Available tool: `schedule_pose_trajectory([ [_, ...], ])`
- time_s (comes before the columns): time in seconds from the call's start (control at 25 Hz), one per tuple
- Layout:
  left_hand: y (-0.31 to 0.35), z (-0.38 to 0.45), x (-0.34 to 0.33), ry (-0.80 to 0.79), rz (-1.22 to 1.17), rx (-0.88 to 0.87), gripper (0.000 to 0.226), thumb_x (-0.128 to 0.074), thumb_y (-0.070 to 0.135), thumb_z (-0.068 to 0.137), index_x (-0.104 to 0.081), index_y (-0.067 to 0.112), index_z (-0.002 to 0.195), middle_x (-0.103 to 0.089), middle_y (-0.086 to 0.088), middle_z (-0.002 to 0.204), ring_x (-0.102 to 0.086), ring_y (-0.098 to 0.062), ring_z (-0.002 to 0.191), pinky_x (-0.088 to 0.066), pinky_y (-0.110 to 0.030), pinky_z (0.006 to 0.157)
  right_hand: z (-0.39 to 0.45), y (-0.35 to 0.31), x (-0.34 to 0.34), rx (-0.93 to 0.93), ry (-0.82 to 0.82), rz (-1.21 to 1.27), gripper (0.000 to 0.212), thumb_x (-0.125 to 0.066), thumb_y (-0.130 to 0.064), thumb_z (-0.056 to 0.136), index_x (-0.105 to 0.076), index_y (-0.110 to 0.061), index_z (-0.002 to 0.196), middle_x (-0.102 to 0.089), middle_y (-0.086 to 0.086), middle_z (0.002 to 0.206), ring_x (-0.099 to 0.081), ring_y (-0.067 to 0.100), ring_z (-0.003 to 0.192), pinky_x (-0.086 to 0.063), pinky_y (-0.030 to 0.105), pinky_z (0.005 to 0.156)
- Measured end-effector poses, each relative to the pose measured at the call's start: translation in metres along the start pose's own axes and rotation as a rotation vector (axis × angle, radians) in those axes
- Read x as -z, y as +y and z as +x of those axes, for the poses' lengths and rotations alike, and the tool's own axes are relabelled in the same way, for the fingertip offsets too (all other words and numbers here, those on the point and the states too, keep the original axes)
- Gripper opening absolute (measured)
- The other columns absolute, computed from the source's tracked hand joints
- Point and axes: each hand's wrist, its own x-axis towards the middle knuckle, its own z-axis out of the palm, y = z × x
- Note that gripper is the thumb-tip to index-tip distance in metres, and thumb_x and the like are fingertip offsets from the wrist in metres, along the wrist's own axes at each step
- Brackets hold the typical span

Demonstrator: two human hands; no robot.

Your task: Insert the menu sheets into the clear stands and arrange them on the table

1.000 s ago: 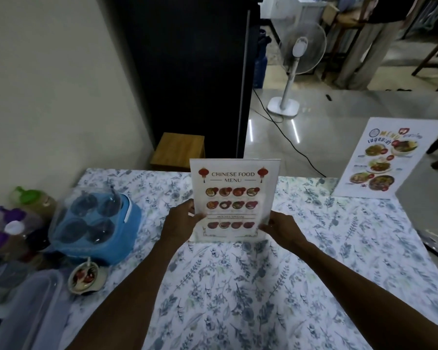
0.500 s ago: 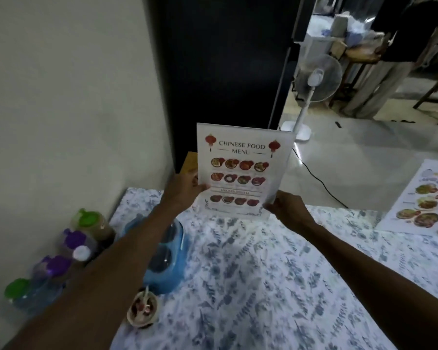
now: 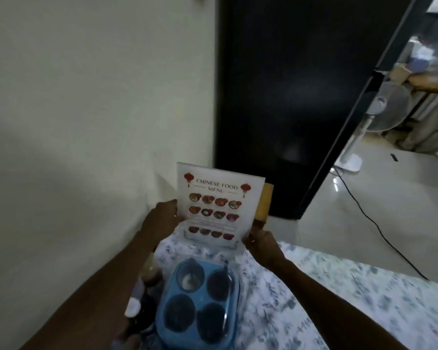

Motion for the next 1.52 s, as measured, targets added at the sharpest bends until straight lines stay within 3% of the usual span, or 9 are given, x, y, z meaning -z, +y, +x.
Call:
schedule_pose_trajectory([
  [0.08, -0.016, 0.014, -0.001, 0.018, 0.039, 0.013, 0.046, -0.077, 0.03, 0.081, -0.063, 0.009, 0.12, -0.072, -0.008, 0.108, -0.068, -0.026, 0.097, -0.054, -0.039, 0.086, 0.016, 0.003, -0.017, -0.018, -0.028, 0.012, 0.015, -0.053, -0.009, 0.096, -0.06, -0.005, 0.108, -0.06, -0.01, 0.084, -0.057, -0.022, 0.069, -0.043, -0.002, 0.057],
  [0.28, -0.044, 0.05, -0.005, 0.09, 0.224, 0.098, 0.028, -0.065, 0.024, 0.089, -0.064, -0.003, 0.098, -0.07, -0.024, 0.1, -0.068, -0.038, 0.096, -0.055, -0.043, 0.079, 0.061, 0.013, -0.058, -0.016, -0.023, -0.049, 0.019, -0.054, -0.023, 0.096, -0.064, -0.01, 0.106, -0.07, 0.011, 0.092, -0.066, 0.016, 0.075, -0.057, 0.02, 0.064],
  [0.36, -0.044, 0.061, -0.01, 0.033, 0.365, 0.136, 0.027, -0.053, 0.019, 0.097, -0.064, -0.006, 0.102, -0.068, -0.025, 0.107, -0.065, -0.04, 0.103, -0.051, -0.042, 0.084, 0.072, 0.005, -0.067, 0.02, -0.022, -0.069, 0.021, -0.055, -0.023, 0.095, -0.065, -0.008, 0.107, -0.07, 0.008, 0.094, -0.067, 0.022, 0.082, -0.06, 0.037, 0.075],
  [0.52, -0.043, 0.08, -0.019, -0.053, 0.551, 0.142, 0.027, -0.048, 0.012, 0.095, -0.063, -0.003, 0.112, -0.065, -0.019, 0.118, -0.063, -0.036, 0.108, -0.051, -0.04, 0.088, 0.085, -0.006, -0.073, 0.061, 0.0, -0.018, 0.026, -0.059, -0.015, 0.092, -0.062, -0.004, 0.115, -0.069, 0.016, 0.107, -0.066, 0.03, 0.096, -0.057, 0.046, 0.086],
  [0.76, -0.054, 0.088, -0.023, -0.13, 0.566, 0.199, 0.045, -0.055, 0.046, 0.089, -0.066, 0.014, 0.117, -0.065, -0.016, 0.12, -0.063, -0.036, 0.109, -0.053, -0.044, 0.094, 0.083, -0.004, -0.081, 0.03, 0.022, -0.028, 0.027, -0.059, -0.018, 0.093, -0.06, -0.009, 0.119, -0.07, 0.013, 0.112, -0.069, 0.029, 0.098, -0.058, 0.036, 0.083],
  [0.92, -0.039, 0.074, -0.026, -0.111, 0.46, 0.283, 0.05, -0.06, 0.052, 0.083, -0.065, 0.012, 0.114, -0.069, -0.014, 0.113, -0.066, -0.033, 0.103, -0.054, -0.042, 0.091, 0.078, -0.008, -0.085, 0.002, 0.034, -0.01, 0.026, -0.059, -0.02, 0.093, -0.062, -0.011, 0.117, -0.07, 0.011, 0.116, -0.068, 0.028, 0.104, -0.059, 0.038, 0.087],
  [1.12, -0.018, 0.051, -0.035, -0.081, 0.471, 0.225, 0.044, -0.054, 0.056, 0.087, -0.07, 0.018, 0.101, -0.074, -0.006, 0.1, -0.069, -0.024, 0.089, -0.056, -0.037, 0.082, 0.081, -0.012, -0.082, -0.038, 0.023, 0.003, 0.023, -0.062, -0.015, 0.091, -0.064, -0.008, 0.112, -0.071, 0.013, 0.111, -0.068, 0.028, 0.101, -0.058, 0.037, 0.087],
  [1.32, 0.002, 0.023, -0.037, -0.024, 0.477, 0.17, 0.05, -0.05, 0.061, 0.088, -0.071, 0.021, 0.109, -0.074, -0.003, 0.107, -0.07, -0.025, 0.096, -0.056, -0.037, 0.085, 0.076, -0.017, -0.079, -0.117, -0.032, 0.006, 0.028, -0.065, -0.019, 0.089, -0.061, -0.008, 0.114, -0.068, 0.012, 0.116, -0.065, 0.026, 0.107, -0.052, 0.029, 0.086],
  [1.52, 0.011, -0.002, -0.026, 0.01, 0.503, 0.119, 0.058, -0.039, 0.068, 0.089, -0.069, 0.023, 0.11, -0.074, -0.003, 0.105, -0.07, -0.023, 0.091, -0.057, -0.036, 0.082, 0.063, -0.014, -0.069, -0.06, -0.058, -0.112, 0.044, -0.072, -0.022, 0.083, -0.058, -0.013, 0.124, -0.066, 0.011, 0.122, -0.063, 0.026, 0.111, -0.054, 0.036, 0.092],
])
